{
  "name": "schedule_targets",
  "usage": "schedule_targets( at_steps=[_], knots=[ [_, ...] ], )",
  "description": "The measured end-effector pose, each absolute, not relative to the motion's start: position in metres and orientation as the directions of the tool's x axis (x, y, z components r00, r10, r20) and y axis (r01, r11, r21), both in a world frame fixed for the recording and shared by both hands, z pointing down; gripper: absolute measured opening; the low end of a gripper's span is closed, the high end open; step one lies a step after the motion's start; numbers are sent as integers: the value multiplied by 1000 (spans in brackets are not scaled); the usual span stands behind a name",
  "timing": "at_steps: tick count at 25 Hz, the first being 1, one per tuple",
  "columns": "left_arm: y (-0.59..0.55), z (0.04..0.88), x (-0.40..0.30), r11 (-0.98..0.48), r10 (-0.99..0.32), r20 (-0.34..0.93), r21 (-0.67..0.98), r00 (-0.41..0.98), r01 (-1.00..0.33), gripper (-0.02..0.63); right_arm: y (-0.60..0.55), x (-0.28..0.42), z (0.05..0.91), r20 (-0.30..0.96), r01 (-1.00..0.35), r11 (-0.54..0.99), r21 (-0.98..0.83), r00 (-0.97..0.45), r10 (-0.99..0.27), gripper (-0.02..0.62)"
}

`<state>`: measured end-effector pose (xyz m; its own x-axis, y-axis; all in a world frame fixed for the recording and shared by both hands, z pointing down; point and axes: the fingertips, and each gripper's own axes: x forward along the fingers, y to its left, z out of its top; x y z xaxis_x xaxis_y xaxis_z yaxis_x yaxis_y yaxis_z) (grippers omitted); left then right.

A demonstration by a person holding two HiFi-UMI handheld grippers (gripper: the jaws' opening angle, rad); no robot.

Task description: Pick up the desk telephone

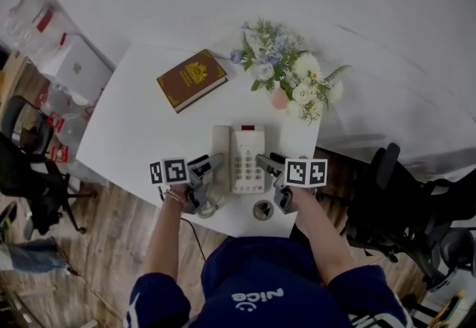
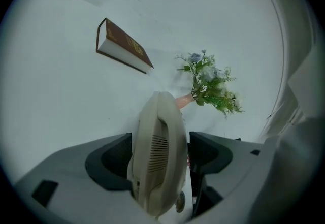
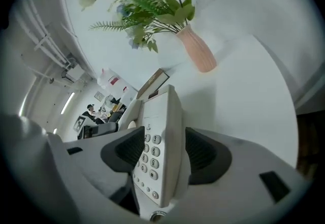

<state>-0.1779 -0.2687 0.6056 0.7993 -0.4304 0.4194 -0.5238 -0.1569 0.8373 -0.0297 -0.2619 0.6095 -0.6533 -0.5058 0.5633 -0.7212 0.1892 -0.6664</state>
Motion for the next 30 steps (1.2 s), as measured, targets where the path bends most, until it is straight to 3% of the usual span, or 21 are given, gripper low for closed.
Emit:
schedule_targets(
  at_steps=[8,15,30],
  knots=[
    [-267,615,-170,-144,-373,389,873,843,-467,353,-265,-37,627,579,-703,158,-693,-673,-460,250],
    [-266,622,-164,-77,-348,289,939,892,-334,377,-264,-39,632,544,-648,120,-752,-712,-444,265],
    [-265,627,-166,-83,-316,318,929,894,-360,380,-264,-44,632,492,-575,93,-813,-763,-419,230]
  ],
)
